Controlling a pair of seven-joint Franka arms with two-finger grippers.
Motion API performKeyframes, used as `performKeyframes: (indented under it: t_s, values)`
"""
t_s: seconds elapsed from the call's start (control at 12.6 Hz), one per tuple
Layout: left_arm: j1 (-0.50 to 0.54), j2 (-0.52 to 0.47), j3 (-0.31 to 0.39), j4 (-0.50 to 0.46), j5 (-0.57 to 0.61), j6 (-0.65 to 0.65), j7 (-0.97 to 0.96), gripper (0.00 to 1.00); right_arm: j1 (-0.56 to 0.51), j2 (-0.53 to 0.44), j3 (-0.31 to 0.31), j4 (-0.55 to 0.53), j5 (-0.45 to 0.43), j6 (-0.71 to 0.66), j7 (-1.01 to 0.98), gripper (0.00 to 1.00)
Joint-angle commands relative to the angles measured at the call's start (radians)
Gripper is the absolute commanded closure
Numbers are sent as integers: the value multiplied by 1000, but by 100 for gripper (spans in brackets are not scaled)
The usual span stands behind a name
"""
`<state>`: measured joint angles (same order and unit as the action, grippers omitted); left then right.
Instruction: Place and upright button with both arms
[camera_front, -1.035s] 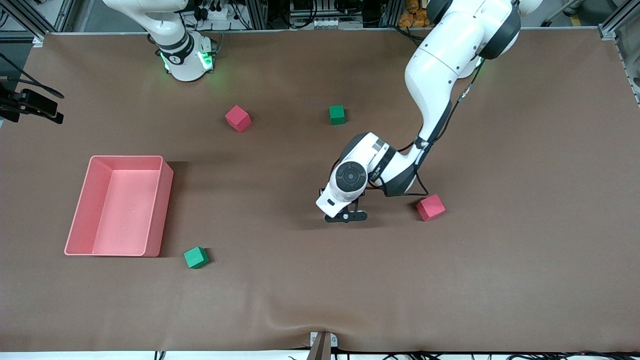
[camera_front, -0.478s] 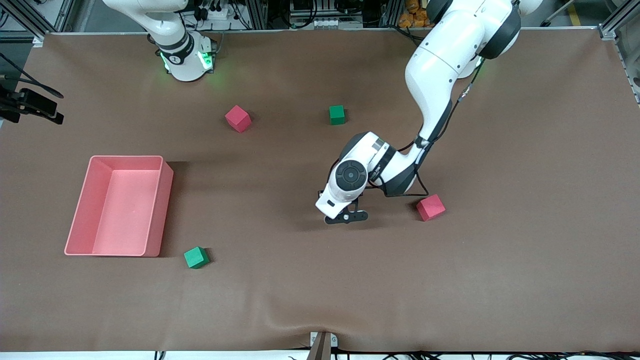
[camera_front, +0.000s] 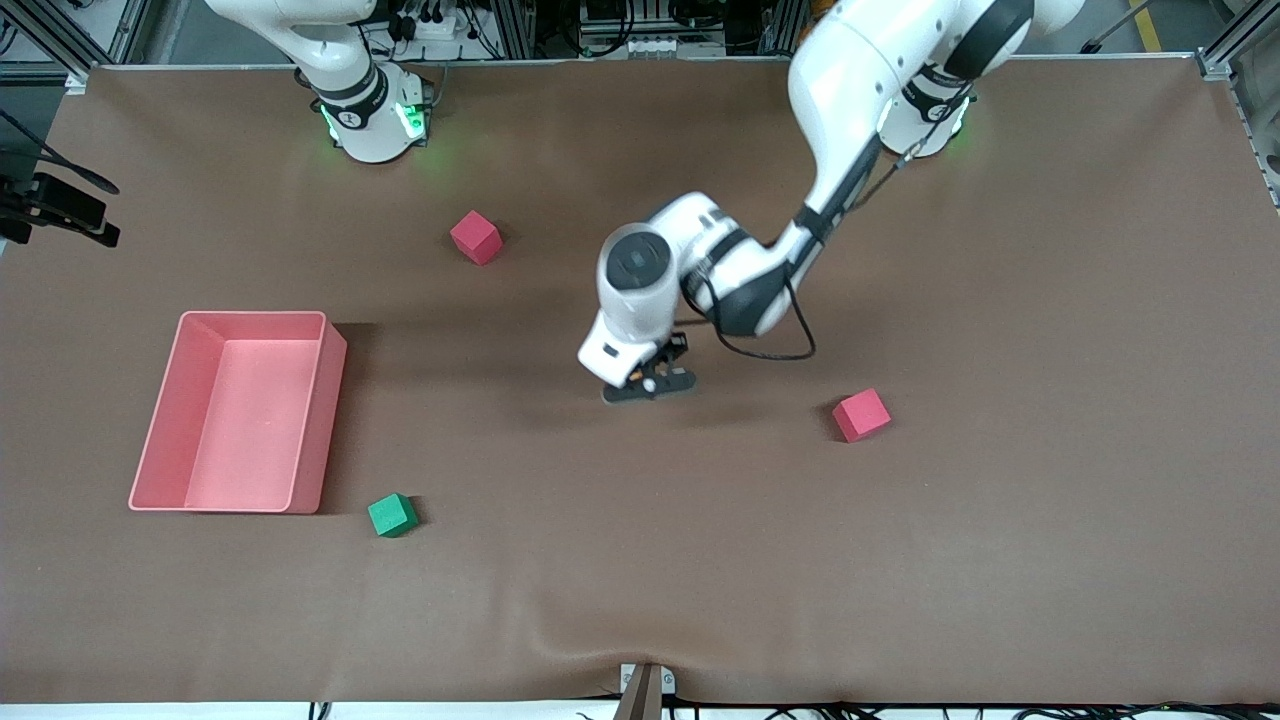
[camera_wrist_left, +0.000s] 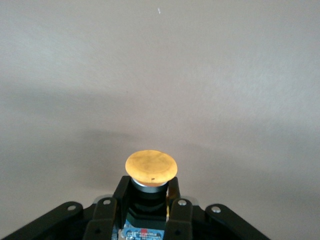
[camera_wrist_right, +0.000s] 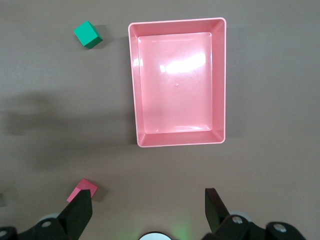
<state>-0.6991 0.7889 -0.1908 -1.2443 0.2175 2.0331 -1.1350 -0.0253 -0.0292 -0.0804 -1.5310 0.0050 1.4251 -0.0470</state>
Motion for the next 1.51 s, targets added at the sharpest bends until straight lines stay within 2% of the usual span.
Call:
performKeyframes:
  t_s: [0.0,0.08,0.24,0.4,0.56,0.64,0.72,0.88,1.03,1.19,1.43]
  values:
    - [-78,-28,16,-14,139,-56,-206,100,1,6,-5,38,15,-23,1,0]
    - [-101,-27,20,-15,201,-62,-318,100,2,9,-5,38,16,-23,1,0]
    - [-166,-14,19,-17,396,-88,-565,100,4,9,-4,38,16,-22,9,0]
    - [-229,1,19,-17,527,-190,-687,100,1,9,-4,38,18,-22,10,0]
    - [-249,-7,20,-15,566,-289,-698,100,-7,11,-10,37,64,-22,10,0]
    - [-260,-1,22,-15,580,-322,-700,95,-7,11,-12,37,64,-22,10,0]
    - [-263,3,22,-17,611,-344,-701,95,-8,11,-12,37,64,-23,9,0]
    - [-286,21,34,-15,620,-347,-853,96,-13,11,-12,38,64,-23,1,0]
    - [-354,51,98,-17,653,-349,-1069,91,-8,12,-10,37,58,-22,-1,0]
    - [-439,134,161,-15,771,-399,-1120,96,-11,12,-10,37,56,-23,-2,0]
    - [-480,154,166,-17,786,-409,-1184,95,-10,12,-10,37,58,-22,-2,0]
